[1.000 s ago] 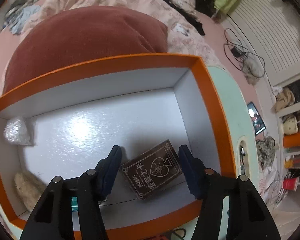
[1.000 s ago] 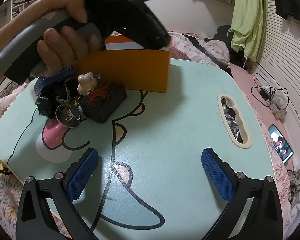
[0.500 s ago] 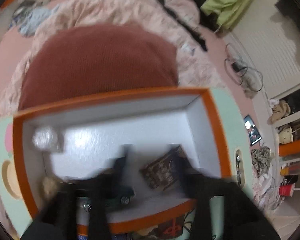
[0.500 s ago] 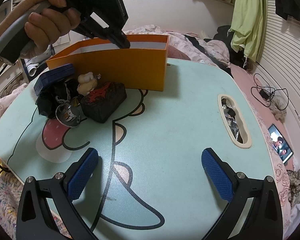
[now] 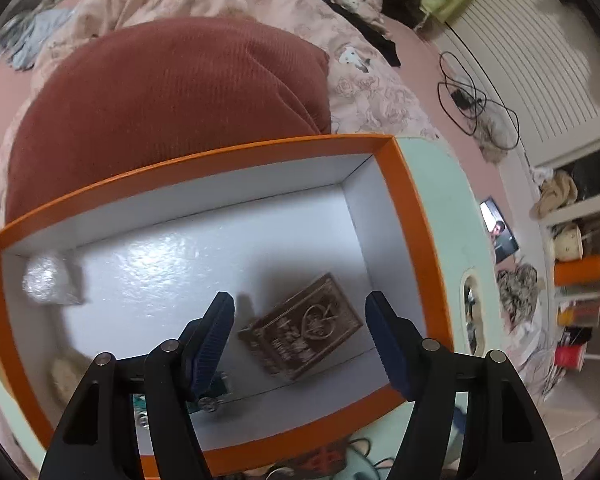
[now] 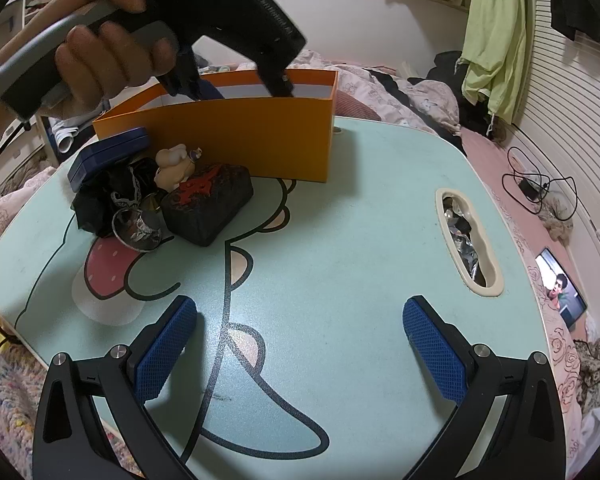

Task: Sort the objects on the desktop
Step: 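Grasp the brown card box printed with a spade with the left gripper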

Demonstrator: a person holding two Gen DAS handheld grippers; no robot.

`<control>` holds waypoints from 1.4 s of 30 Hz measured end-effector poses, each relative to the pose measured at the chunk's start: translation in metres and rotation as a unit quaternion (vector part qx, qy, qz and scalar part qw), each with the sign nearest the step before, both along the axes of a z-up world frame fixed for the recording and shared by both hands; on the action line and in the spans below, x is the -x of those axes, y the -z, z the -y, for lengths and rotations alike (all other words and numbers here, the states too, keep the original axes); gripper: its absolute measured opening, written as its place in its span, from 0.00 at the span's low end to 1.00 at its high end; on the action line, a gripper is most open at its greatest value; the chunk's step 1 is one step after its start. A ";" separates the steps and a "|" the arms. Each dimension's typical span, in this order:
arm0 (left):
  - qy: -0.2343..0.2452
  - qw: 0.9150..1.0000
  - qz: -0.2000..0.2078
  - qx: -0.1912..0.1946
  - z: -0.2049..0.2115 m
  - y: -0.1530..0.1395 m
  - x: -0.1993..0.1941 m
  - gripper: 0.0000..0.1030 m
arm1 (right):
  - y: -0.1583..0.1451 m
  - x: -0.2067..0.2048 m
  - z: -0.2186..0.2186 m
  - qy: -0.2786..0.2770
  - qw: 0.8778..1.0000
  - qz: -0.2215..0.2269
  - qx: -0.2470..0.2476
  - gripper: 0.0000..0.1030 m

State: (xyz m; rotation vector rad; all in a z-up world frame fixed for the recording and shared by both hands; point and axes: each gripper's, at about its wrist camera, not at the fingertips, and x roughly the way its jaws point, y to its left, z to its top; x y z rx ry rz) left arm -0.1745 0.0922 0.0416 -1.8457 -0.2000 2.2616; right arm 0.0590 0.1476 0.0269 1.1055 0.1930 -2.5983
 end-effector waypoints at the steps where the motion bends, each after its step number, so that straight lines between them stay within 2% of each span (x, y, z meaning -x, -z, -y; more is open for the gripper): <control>1: 0.001 1.000 -0.001 0.007 -0.004 0.002 0.001 0.66 | 0.000 0.000 0.000 0.000 1.000 0.000 0.000 1.00; 8: 0.068 0.995 -0.003 0.069 -0.021 0.009 0.003 0.66 | 0.000 0.000 0.000 0.000 1.000 0.000 0.000 1.00; 13: 0.117 0.990 -0.008 0.077 -0.018 0.007 0.005 0.68 | 0.001 -0.001 0.000 0.001 1.000 0.000 0.000 1.00; 14: 0.113 0.991 -0.010 0.072 -0.015 0.008 0.007 0.68 | 0.002 0.000 0.000 0.000 1.000 0.000 0.000 1.00; 15: 0.105 0.991 -0.008 0.087 -0.012 0.012 0.009 0.66 | 0.002 0.000 0.000 0.000 1.000 0.000 0.000 1.00; 16: 0.096 0.990 -0.009 0.105 -0.010 0.015 0.011 0.57 | 0.002 0.000 0.000 0.001 1.000 0.000 0.000 1.00; 18: 0.078 0.985 -0.043 0.144 -0.004 0.015 0.013 0.56 | 0.002 -0.001 0.000 0.001 1.000 -0.001 0.000 1.00; 20: 0.052 0.985 -0.051 0.155 0.008 0.012 0.016 0.52 | 0.003 -0.001 0.000 0.001 1.000 0.000 0.000 1.00; 25: -0.003 0.987 -0.080 0.138 0.038 -0.011 0.016 0.52 | 0.002 -0.001 0.001 0.001 1.000 0.000 0.000 1.00; 28: -0.008 0.995 -0.066 0.077 0.049 -0.023 0.007 0.55 | 0.002 -0.001 0.001 0.001 1.000 0.000 0.000 1.00; 30: 0.022 0.998 -0.045 0.047 0.038 -0.020 0.002 0.57 | 0.002 -0.002 0.001 0.001 1.000 0.000 0.000 1.00; 31: 0.038 0.997 -0.042 0.050 0.032 -0.018 -0.001 0.57 | 0.002 -0.002 0.001 0.001 1.000 0.000 0.000 1.00; 33: 0.062 0.994 -0.044 0.084 0.021 -0.011 -0.004 0.57 | 0.002 -0.002 0.001 0.001 1.000 -0.001 0.000 1.00; 36: 0.076 0.989 -0.034 0.120 0.012 0.007 -0.003 0.54 | 0.002 -0.002 0.001 0.001 1.000 0.000 0.000 1.00; 37: 0.071 0.990 -0.021 0.121 0.014 0.015 0.000 0.45 | 0.002 -0.002 0.001 0.001 1.000 -0.001 0.000 1.00; 38: 0.067 0.989 -0.043 0.121 0.015 0.011 0.001 0.38 | 0.002 -0.002 0.001 0.001 1.000 0.000 0.000 1.00; 42: 0.050 0.992 -0.054 0.098 0.032 0.000 0.005 0.38 | 0.002 -0.002 0.002 0.002 1.000 0.000 0.000 1.00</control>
